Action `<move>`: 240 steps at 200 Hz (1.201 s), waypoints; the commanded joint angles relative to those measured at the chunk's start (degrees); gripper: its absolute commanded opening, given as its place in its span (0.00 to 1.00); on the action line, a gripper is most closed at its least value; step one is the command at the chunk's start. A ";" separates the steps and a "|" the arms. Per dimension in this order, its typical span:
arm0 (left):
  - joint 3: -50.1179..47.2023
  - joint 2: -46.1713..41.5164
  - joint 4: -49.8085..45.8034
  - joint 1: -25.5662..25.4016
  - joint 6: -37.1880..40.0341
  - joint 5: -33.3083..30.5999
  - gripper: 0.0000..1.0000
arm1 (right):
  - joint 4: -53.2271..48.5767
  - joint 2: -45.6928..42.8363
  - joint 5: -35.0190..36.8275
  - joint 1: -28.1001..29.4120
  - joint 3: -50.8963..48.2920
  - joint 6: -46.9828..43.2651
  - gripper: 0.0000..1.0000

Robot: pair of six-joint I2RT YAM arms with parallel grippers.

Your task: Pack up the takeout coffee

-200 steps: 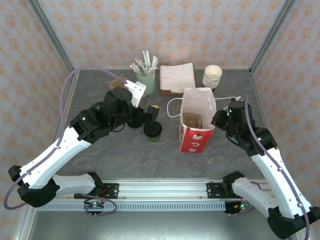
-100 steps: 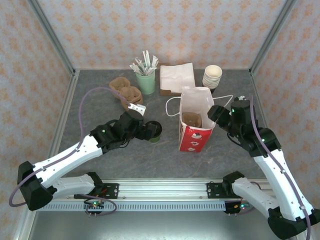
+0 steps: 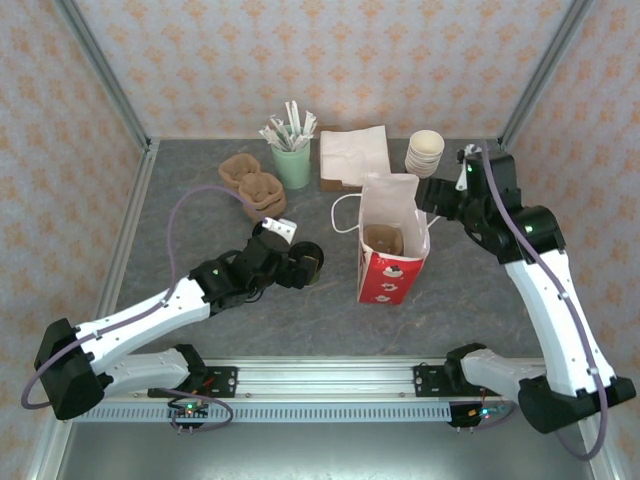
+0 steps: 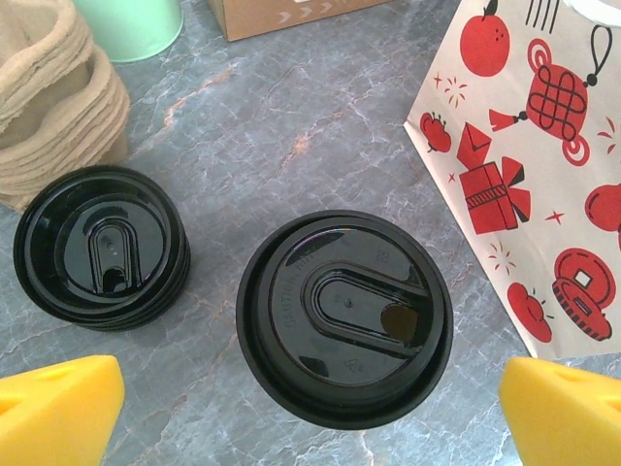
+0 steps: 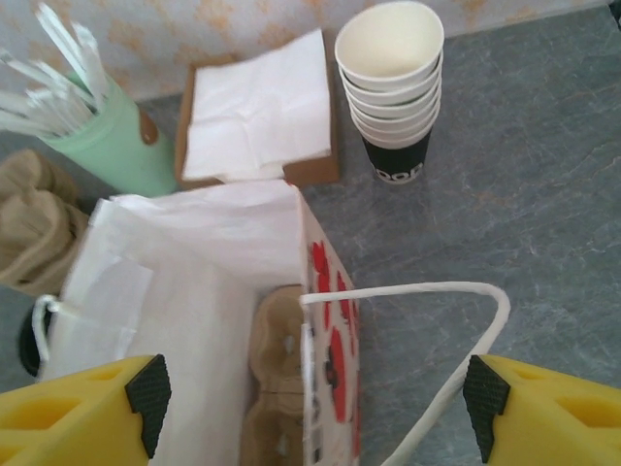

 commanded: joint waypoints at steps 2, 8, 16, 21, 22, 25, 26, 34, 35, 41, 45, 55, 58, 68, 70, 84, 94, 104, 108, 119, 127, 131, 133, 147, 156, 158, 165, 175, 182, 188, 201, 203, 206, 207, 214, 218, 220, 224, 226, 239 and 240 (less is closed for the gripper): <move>-1.28 -0.47 2.86 -0.60 0.83 0.69 1.00 | -1.55 3.21 -5.78 -3.03 1.99 -4.85 0.80; -1.43 -0.57 2.86 -0.65 0.86 0.66 1.00 | -1.49 3.47 -6.95 -3.63 2.11 -5.06 0.79; -1.45 -0.74 2.77 -0.65 0.91 0.60 1.00 | -1.47 5.83 -8.71 -4.17 2.26 -5.45 0.78; -1.55 -0.82 2.67 -0.65 0.98 0.53 1.00 | -1.47 6.61 -9.20 -4.30 2.50 -5.55 0.77; -1.49 -0.83 2.66 -0.65 0.98 0.53 1.00 | -1.47 6.66 -9.27 -4.31 2.58 -5.57 0.77; -1.50 -0.90 2.55 -0.65 0.98 0.48 1.00 | -1.55 7.12 -9.50 -4.45 2.57 -5.59 0.76; -1.55 -0.91 2.55 -0.65 1.02 0.45 1.00 | -1.55 7.27 -9.64 -4.43 2.61 -5.59 0.76; -1.55 -1.02 2.43 -0.65 1.13 0.52 1.00 | -1.82 8.28 -10.75 -4.41 2.81 -5.96 0.76; -1.54 -1.02 2.36 -0.61 1.14 0.52 1.00 | -1.82 8.38 -10.92 -4.41 2.82 -6.09 0.76; -1.46 -1.01 2.34 -0.65 1.16 0.59 1.00 | -1.91 9.03 -11.73 -4.43 2.90 -6.33 0.75; -1.48 -1.01 2.30 -0.65 1.15 0.62 1.00 | -1.98 9.34 -12.27 -4.41 2.79 -6.38 0.75; -1.40 -0.97 2.15 -0.64 1.19 0.68 1.00 | -1.87 9.86 -13.20 -4.41 2.45 -6.30 0.74; -1.42 -0.93 2.07 -0.65 1.15 0.59 1.00 | -1.76 9.95 -13.50 -4.40 2.21 -6.34 0.74; -1.35 -0.93 1.85 -0.65 1.11 0.53 1.00 | -1.40 10.06 -14.16 -4.40 1.59 -6.41 0.74; -1.34 -0.93 1.83 -0.65 1.14 0.50 1.00 | -1.32 10.06 -14.32 -4.40 1.51 -6.39 0.74; -1.58 -0.93 2.03 -0.65 1.14 0.44 1.00 | -0.95 9.99 -15.56 -4.41 0.73 -6.49 0.74; -1.46 -0.93 1.96 -0.61 1.07 0.40 1.00 | -1.32 10.05 -15.43 -4.41 0.76 -6.43 0.74; -1.34 -0.86 1.73 -0.65 1.03 0.26 1.00 | -1.81 9.67 -14.51 -4.40 0.83 -6.32 0.74; -1.31 -0.84 1.76 -0.65 1.00 0.38 1.00 | -1.95 9.44 -14.04 -4.48 0.88 -6.13 0.73; -1.17 -0.75 1.68 -0.65 1.00 0.64 1.00 | -2.24 8.63 -12.48 -4.42 1.40 -5.72 0.73; -0.98 -0.71 1.45 -0.60 1.05 0.64 1.00 | -2.48 7.85 -11.50 -4.40 2.15 -5.45 0.73; -0.93 -0.66 1.37 -0.61 1.05 0.69 1.00 | -2.52 7.35 -11.14 -4.40 2.54 -5.40 0.73; -0.87 -0.66 1.34 -0.64 1.06 0.65 1.00 | -2.57 7.14 -11.00 -4.43 2.69 -5.35 0.73; -0.73 -0.79 1.11 -0.65 1.30 0.57 1.00 | -2.64 5.45 -10.79 -4.41 4.62 -5.64 0.73; -0.62 -0.77 1.12 -0.64 1.44 0.62 1.00 | -2.21 4.31 -11.05 -4.41 5.70 -5.89 0.74; -0.59 -0.84 1.12 -0.65 1.42 0.63 1.00 | -2.01 4.14 -11.08 -4.41 5.83 -5.93 0.74; -0.52 -0.86 1.06 -0.63 1.43 0.64 1.00 | -1.39 4.09 -11.31 -4.32 6.49 -6.09 0.74; -0.43 -0.75 1.12 -0.59 1.59 0.56 1.00 | -0.83 2.31 -12.41 -4.23 7.52 -6.56 0.74; -0.41 -0.66 1.11 -0.65 1.61 0.44 1.00 | -0.30 2.29 -13.37 -4.00 8.07 -6.94 0.74; -0.30 -0.58 1.14 -0.61 1.60 0.40 1.00 | 0.09 2.56 -13.59 -3.57 8.59 -7.13 0.73; -0.25 -0.32 1.26 -0.58 1.70 0.40 1.00 | -0.44 4.17 -13.92 -1.77 10.39 -7.98 0.73; -0.21 -0.31 1.29 -0.59 1.68 0.42 1.00 | -0.53 4.83 -13.87 -1.55 10.68 -8.14 0.73; -0.28 -0.25 1.37 -0.62 1.61 0.47 1.00 | -0.67 5.45 -13.66 -0.98 11.04 -8.36 0.73; -0.19 -0.19 1.39 -0.60 1.64 0.50 1.00 | -0.68 5.69 -13.52 -0.80 11.16 -8.38 0.73; -0.18 -0.03 1.45 -0.59 1.67 0.66 1.00 | -0.97 7.04 -12.67 0.34 12.12 -9.07 0.73; -0.19 0.07 1.49 -0.60 1.62 0.73 1.00 | -1.23 7.87 -12.20 0.82 12.66 -9.44 0.73; -0.09 0.16 1.41 -0.64 1.53 0.81 1.00 | -1.35 8.26 -11.97 1.10 13.02 -9.72 0.72; -0.04 0.28 1.38 -0.64 1.44 0.85 1.00 | -1.58 9.16 -11.75 1.56 13.60 -10.03 0.72; -0.09 0.25 1.36 -0.63 1.37 0.91 1.00 | -1.63 9.57 -11.57 1.72 13.85 -10.24 0.72; -0.23 0.46 1.41 -0.65 1.12 1.19 1.00 | -1.71 12.19 -11.69 2.48 15.26 -11.38 0.72; -0.22 0.47 1.37 -0.65 1.09 1.21 1.00 | -1.72 12.49 -11.70 2.46 15.38 -11.47 0.72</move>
